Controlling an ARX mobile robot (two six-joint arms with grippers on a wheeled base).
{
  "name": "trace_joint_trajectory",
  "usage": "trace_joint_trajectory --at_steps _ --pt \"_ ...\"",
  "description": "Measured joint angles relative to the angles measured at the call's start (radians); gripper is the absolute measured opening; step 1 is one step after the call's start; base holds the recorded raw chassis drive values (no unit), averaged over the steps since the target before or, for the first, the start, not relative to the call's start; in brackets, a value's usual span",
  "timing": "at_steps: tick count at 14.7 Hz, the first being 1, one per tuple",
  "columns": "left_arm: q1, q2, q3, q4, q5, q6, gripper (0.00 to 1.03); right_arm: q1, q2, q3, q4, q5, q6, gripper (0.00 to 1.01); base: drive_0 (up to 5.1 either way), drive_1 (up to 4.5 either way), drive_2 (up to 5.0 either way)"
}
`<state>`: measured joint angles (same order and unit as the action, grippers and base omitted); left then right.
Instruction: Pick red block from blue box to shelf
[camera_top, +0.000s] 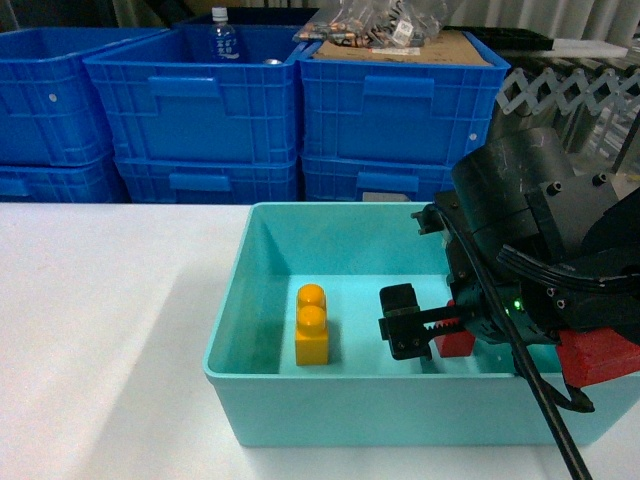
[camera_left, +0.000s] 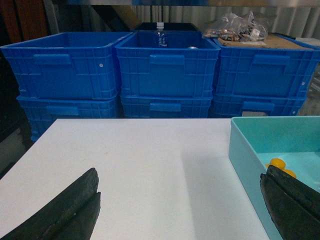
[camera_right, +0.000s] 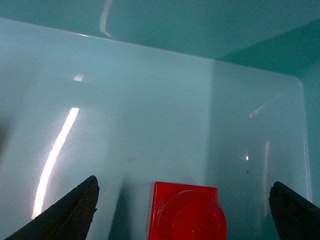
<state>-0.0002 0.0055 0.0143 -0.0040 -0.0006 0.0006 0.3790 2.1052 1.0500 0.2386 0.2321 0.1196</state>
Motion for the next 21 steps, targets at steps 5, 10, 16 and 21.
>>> trace_joint_trajectory --at_steps 5,10,16,21 --pt "0.0 0.0 0.0 0.0 0.0 0.0 0.98 0.002 0.024 0.002 0.05 0.018 0.011 0.98 0.0 0.0 0.0" --pt "0.0 0.0 0.0 0.0 0.0 0.0 0.98 0.0 0.053 0.007 0.093 0.022 0.01 0.98 0.0 0.0 0.0" --pt "0.0 0.0 0.0 0.0 0.0 0.0 0.98 -0.014 0.075 0.006 0.126 0.03 0.002 0.98 0.0 0.0 0.0" --pt "0.0 0.0 0.0 0.0 0.0 0.0 0.98 -0.014 0.088 0.01 0.122 0.029 -0.004 0.98 0.0 0.0 0.0"
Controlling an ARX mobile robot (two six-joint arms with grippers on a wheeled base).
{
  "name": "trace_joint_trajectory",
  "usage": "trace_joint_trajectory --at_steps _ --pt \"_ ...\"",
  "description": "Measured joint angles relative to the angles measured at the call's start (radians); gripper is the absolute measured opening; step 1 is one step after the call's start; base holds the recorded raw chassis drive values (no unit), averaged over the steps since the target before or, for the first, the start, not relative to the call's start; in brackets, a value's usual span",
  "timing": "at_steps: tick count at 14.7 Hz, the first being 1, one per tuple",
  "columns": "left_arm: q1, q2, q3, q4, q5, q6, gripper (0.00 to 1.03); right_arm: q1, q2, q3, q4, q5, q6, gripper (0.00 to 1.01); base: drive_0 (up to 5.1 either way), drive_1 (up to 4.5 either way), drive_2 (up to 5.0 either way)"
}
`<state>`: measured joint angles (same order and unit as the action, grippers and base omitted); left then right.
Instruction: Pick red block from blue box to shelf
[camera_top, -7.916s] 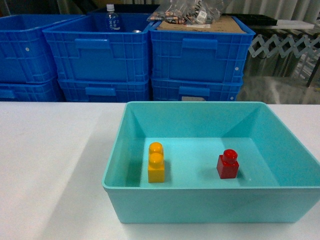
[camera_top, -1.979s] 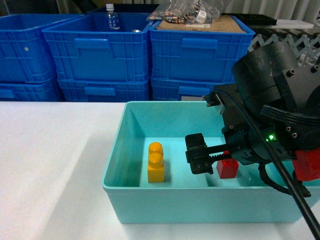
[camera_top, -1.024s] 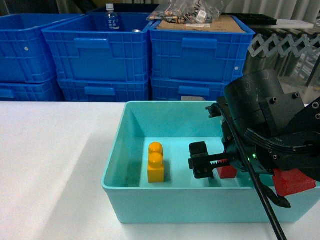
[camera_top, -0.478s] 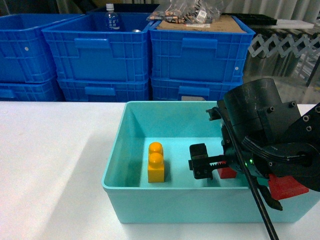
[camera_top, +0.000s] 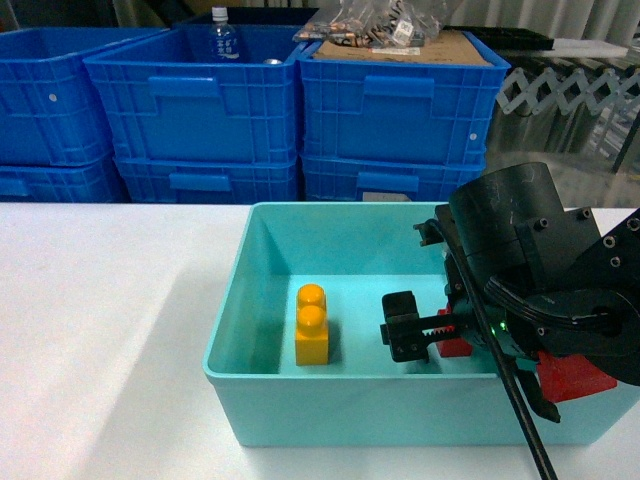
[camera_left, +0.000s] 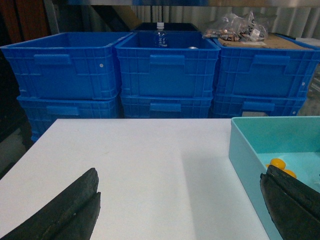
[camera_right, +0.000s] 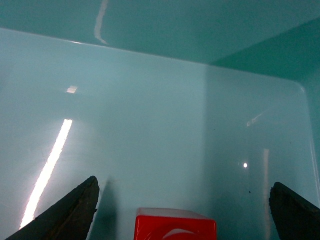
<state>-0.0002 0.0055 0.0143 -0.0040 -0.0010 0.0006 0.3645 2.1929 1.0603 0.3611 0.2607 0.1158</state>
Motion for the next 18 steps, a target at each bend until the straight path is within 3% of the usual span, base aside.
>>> trace_joint_trajectory --at_steps 1,3,7,13,14,18 --pt "0.0 0.0 0.0 0.0 0.0 0.0 0.98 0.001 0.0 0.0 0.01 0.0 -0.002 0.97 0.0 0.0 0.0" --pt "0.0 0.0 0.0 0.0 0.0 0.0 0.98 0.002 0.0 0.0 0.008 -0.003 -0.004 0.79 0.0 0.0 0.0" --pt "0.0 0.0 0.0 0.0 0.0 0.0 0.98 0.002 0.0 -0.002 0.012 -0.004 -0.003 0.34 0.0 0.0 0.0" --pt "0.0 0.0 0.0 0.0 0.0 0.0 0.98 0.001 -0.002 -0.021 0.054 -0.004 -0.008 0.3 0.0 0.0 0.0" --pt "0.0 0.0 0.0 0.0 0.0 0.0 0.98 0.001 -0.06 -0.052 0.067 -0.021 -0.031 0.3 0.0 0.0 0.0" --pt "0.0 0.0 0.0 0.0 0.0 0.0 0.98 -0.007 -0.185 -0.061 0.061 -0.068 -0.039 0.3 0.0 0.0 0.0"
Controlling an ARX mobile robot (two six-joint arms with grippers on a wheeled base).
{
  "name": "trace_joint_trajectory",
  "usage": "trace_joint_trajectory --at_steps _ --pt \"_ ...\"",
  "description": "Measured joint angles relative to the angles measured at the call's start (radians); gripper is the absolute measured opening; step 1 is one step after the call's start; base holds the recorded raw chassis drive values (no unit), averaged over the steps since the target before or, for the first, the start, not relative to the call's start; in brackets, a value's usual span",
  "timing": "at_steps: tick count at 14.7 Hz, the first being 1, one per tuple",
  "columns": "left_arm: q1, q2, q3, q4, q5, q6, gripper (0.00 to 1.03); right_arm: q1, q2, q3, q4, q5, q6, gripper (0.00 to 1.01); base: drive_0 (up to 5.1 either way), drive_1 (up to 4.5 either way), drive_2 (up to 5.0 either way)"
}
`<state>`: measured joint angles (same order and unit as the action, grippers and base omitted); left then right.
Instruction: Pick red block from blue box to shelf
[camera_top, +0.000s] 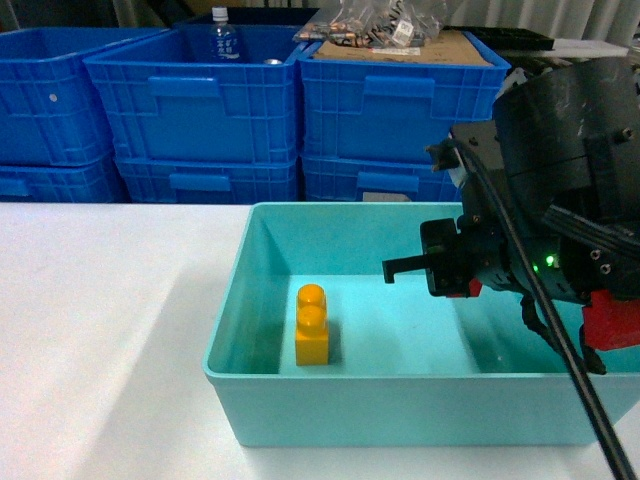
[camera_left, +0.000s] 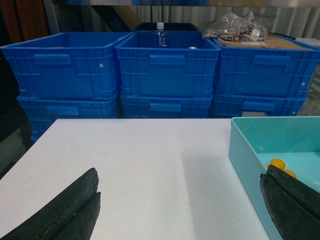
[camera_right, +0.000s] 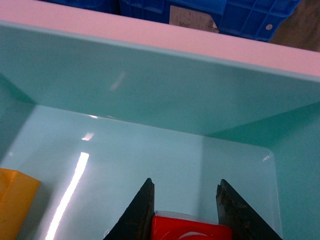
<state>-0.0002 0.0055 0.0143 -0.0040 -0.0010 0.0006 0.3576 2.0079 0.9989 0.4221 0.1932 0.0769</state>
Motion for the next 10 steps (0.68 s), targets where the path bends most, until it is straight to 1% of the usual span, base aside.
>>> trace_joint_trajectory --at_steps 4,5,7,8,10 --pt "0.0 0.0 0.0 0.0 0.0 0.0 0.98 -0.007 -0.142 -0.067 0.018 -0.04 -0.003 0.3 0.0 0.0 0.0" --pt "0.0 0.0 0.0 0.0 0.0 0.0 0.98 -0.011 -0.185 -0.094 0.05 -0.04 -0.018 0.3 0.0 0.0 0.0" --pt "0.0 0.0 0.0 0.0 0.0 0.0 0.98 -0.021 -0.286 -0.155 0.051 -0.065 -0.033 0.3 0.0 0.0 0.0" --pt "0.0 0.0 0.0 0.0 0.0 0.0 0.98 -0.039 -0.349 -0.188 0.027 -0.092 -0.037 0.3 0.0 0.0 0.0" --pt "0.0 0.0 0.0 0.0 0.0 0.0 0.98 -0.1 -0.466 -0.252 0.015 -0.145 -0.049 0.3 0.0 0.0 0.0"
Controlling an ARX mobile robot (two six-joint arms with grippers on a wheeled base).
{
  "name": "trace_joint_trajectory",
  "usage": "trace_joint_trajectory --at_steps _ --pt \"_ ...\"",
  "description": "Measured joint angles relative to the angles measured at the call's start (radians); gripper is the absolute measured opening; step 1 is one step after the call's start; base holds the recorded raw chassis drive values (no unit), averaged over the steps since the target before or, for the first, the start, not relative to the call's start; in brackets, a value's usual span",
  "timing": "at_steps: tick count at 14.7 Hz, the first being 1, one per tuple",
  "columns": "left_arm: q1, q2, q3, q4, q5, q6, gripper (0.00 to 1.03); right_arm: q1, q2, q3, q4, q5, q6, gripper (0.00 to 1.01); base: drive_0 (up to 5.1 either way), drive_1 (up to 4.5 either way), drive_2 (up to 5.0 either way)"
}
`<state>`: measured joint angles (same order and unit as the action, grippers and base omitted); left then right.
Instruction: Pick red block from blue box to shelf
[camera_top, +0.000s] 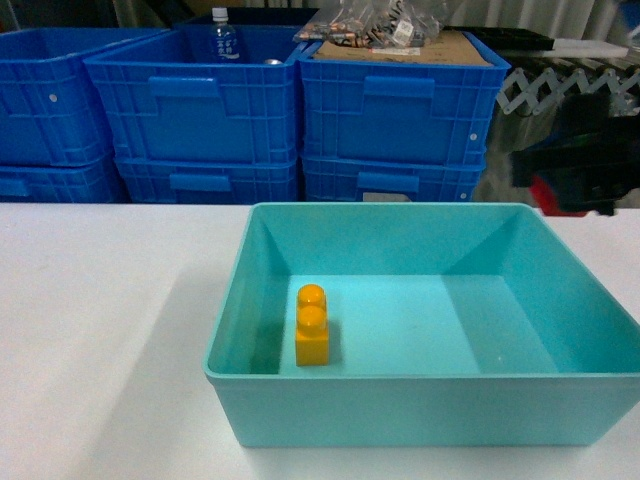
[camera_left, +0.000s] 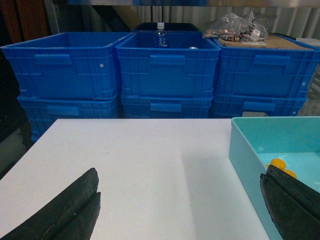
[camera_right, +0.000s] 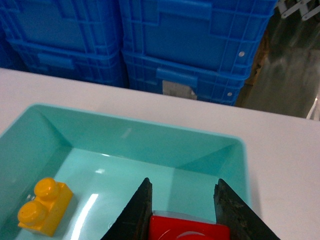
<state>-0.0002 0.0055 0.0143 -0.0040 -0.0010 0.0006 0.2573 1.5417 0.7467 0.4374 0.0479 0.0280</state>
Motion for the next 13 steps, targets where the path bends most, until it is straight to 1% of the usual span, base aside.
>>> trace_joint_trajectory --at_steps 1,3,4,5,6,8,9,10,11,12,13 --pt "0.0 0.0 0.0 0.0 0.0 0.0 0.98 -0.039 -0.081 -0.047 0.006 -0.027 -0.009 0.3 0.0 0.0 0.0" --pt "0.0 0.0 0.0 0.0 0.0 0.0 0.98 -0.128 -0.252 -0.15 0.026 -0.091 -0.047 0.3 0.0 0.0 0.0" --pt "0.0 0.0 0.0 0.0 0.0 0.0 0.98 -0.179 -0.329 -0.2 0.024 -0.122 -0.063 0.3 0.0 0.0 0.0" --pt "0.0 0.0 0.0 0.0 0.0 0.0 0.98 -0.241 -0.406 -0.254 0.019 -0.161 -0.079 0.3 0.0 0.0 0.0" --pt "0.0 0.0 0.0 0.0 0.0 0.0 0.98 -0.295 -0.465 -0.294 0.019 -0.19 -0.088 0.3 0.0 0.0 0.0" --pt "0.0 0.0 0.0 0.0 0.0 0.0 0.98 -0.373 -0.526 -0.362 0.072 -0.198 -0.106 0.3 0.0 0.0 0.0" --pt "0.0 0.0 0.0 0.0 0.0 0.0 0.98 -0.39 -0.547 -0.406 0.085 -0.198 -0.107 0.3 0.0 0.0 0.0" --pt "0.0 0.0 0.0 0.0 0.0 0.0 0.98 -0.39 -0.571 -0.457 0.104 -0.207 -0.108 0.3 0.0 0.0 0.0" --pt "0.0 0.0 0.0 0.0 0.0 0.0 0.98 -0.403 -0.596 -0.482 0.119 -0.225 -0.108 0.3 0.0 0.0 0.0" --pt "0.0 0.0 0.0 0.0 0.0 0.0 0.98 -0.424 -0.637 -0.483 0.077 -0.24 -0.107 0.3 0.0 0.0 0.0" --pt "0.0 0.0 0.0 0.0 0.0 0.0 0.98 -0.438 -0.716 -0.494 0.003 -0.251 -0.103 0.3 0.0 0.0 0.0"
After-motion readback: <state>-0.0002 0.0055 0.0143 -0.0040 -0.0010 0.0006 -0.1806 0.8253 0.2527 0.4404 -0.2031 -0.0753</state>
